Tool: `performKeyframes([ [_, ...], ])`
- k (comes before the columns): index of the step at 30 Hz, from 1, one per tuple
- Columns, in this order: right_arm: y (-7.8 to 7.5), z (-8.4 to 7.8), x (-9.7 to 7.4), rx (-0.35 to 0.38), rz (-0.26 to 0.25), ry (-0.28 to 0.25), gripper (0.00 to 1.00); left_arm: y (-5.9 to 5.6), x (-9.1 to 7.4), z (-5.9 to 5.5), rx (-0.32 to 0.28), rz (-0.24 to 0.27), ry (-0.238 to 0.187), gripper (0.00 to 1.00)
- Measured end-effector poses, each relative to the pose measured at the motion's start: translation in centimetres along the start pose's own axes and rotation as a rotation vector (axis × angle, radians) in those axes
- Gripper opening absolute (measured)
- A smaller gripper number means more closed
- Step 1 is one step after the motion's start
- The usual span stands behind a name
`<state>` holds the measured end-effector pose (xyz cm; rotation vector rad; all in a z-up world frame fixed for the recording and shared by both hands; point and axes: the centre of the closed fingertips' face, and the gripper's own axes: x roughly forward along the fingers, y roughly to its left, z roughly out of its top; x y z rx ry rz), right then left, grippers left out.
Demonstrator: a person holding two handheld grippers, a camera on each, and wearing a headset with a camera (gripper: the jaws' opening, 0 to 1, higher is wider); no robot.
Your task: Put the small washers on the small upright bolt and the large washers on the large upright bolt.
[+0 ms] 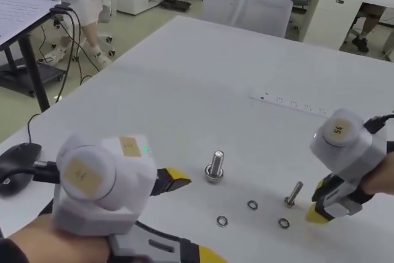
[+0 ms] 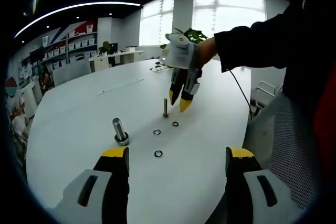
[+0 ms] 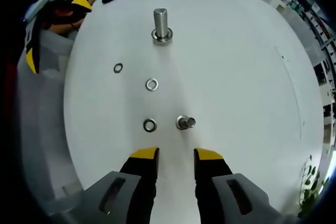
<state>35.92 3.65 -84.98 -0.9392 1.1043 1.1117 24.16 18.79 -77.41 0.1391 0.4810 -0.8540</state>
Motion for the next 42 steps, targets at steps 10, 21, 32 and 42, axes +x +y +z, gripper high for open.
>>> performKeyframes([
  [10,1.2,-0.2,0.1,-0.006,0.009,-0.006,0.28,0.0,-0.1,0.1,0.002,0.002,-0.007,0.74],
  [21,3.0,1.1,0.8,-0.036,0.031,-0.009,0.27,0.0,-0.6,0.2,-0.002,0.008,-0.019,0.74],
  [32,3.6,2.1,1.8,-0.049,0.049,-0.006,0.25,0.0,-0.9,0.2,-0.002,0.009,-0.022,0.74],
  [42,3.5,2.1,2.4,-0.069,0.044,0.011,0.22,0.0,-0.9,0.2,-0.004,0.009,-0.025,0.74],
])
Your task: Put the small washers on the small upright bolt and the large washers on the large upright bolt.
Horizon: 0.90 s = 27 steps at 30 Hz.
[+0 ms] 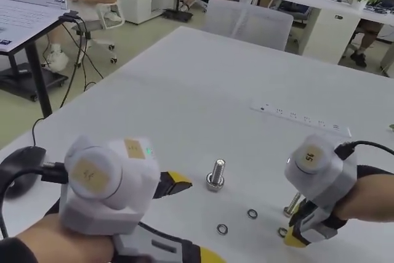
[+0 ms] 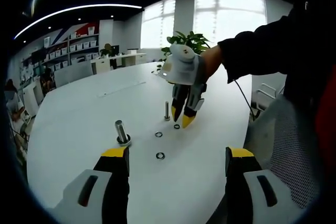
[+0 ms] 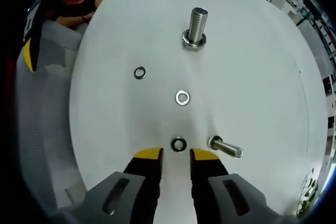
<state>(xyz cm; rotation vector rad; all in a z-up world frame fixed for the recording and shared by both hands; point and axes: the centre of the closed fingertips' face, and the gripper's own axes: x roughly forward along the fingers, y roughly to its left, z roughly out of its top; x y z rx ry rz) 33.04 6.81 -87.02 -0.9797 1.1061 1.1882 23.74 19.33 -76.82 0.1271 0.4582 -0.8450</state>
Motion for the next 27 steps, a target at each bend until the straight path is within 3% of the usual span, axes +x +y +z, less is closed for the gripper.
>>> performKeyframes([
  [27,0.14,0.27,0.65,-0.038,-0.006,0.022,0.17,0.04,-0.01,0.06,-0.005,0.006,-0.005,0.74],
])
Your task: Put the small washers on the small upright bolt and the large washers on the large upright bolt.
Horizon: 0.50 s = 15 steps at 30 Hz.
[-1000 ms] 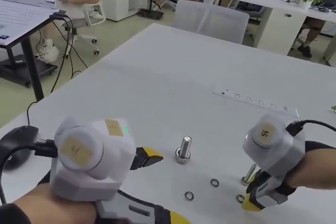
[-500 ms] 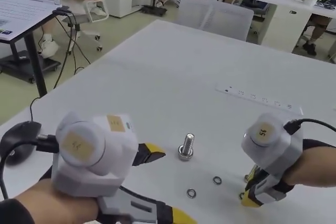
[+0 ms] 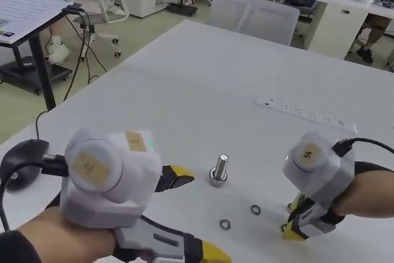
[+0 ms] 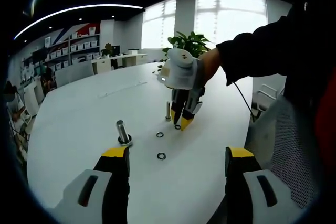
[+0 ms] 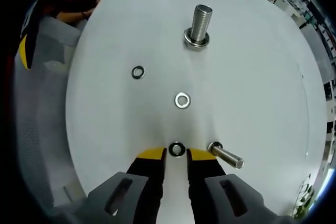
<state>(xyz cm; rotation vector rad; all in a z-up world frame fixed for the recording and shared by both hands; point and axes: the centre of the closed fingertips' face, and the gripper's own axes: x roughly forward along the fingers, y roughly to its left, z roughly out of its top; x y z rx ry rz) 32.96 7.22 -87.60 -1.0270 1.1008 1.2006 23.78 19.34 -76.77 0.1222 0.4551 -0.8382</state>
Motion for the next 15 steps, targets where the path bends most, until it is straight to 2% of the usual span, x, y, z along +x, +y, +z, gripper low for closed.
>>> performKeyframes([
  [4,0.00,0.01,0.01,-0.006,-0.001,0.012,0.16,0.00,0.00,-0.01,0.001,0.000,0.001,0.74],
  [15,-0.36,0.02,0.09,-0.003,0.002,-0.004,0.14,0.10,0.09,-0.09,0.000,0.000,0.003,0.74],
])
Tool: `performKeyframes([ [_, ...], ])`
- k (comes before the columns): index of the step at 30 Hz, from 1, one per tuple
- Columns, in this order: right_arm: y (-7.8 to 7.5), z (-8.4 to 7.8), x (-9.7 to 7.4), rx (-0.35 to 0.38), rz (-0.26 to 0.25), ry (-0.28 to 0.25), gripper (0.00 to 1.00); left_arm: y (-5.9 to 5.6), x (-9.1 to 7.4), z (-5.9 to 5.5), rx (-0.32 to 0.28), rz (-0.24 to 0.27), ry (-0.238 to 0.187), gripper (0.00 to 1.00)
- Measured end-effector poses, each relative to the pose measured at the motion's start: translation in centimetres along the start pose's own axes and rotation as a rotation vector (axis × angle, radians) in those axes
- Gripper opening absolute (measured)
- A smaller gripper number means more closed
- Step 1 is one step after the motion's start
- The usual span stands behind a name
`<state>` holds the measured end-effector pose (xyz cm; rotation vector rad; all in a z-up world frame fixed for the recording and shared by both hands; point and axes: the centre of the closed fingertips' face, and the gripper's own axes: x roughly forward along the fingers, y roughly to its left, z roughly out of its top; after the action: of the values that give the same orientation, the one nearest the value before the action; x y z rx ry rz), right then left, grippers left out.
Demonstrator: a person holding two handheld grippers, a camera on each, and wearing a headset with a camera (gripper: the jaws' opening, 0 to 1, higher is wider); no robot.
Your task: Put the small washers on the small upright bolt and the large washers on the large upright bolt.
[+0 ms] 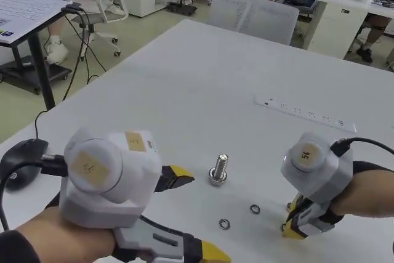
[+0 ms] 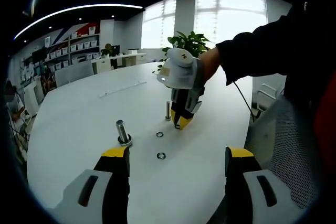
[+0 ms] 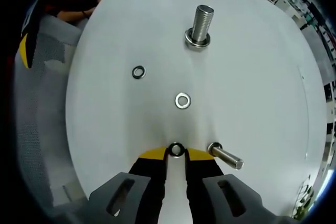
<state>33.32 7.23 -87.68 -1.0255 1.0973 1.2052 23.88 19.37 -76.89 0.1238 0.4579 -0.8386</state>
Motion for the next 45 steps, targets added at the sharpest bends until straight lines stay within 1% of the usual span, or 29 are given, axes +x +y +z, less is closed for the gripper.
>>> performKeyframes([
  [7,-0.1,0.0,0.0,-0.010,0.002,0.006,0.14,0.1,0.0,-0.1,0.000,0.002,0.002,0.74],
  [13,-0.1,0.0,-0.1,-0.003,0.001,0.005,0.14,0.2,0.0,-0.1,-0.002,0.001,0.003,0.73],
  [22,0.0,-0.5,-0.8,0.001,0.002,0.010,0.14,0.0,0.1,-0.1,0.003,-0.004,0.005,0.73],
  [25,0.2,-0.5,-1.4,0.002,0.000,0.010,0.14,0.0,0.0,0.0,0.004,-0.003,0.001,0.73],
  [35,0.1,-0.8,-3.3,0.023,-0.012,-0.006,0.14,0.0,-0.1,0.2,0.009,-0.003,-0.008,0.73],
  [45,-0.5,-0.9,-5.3,0.021,-0.045,-0.013,0.14,-0.1,-0.2,0.4,0.013,-0.004,-0.014,0.73],
])
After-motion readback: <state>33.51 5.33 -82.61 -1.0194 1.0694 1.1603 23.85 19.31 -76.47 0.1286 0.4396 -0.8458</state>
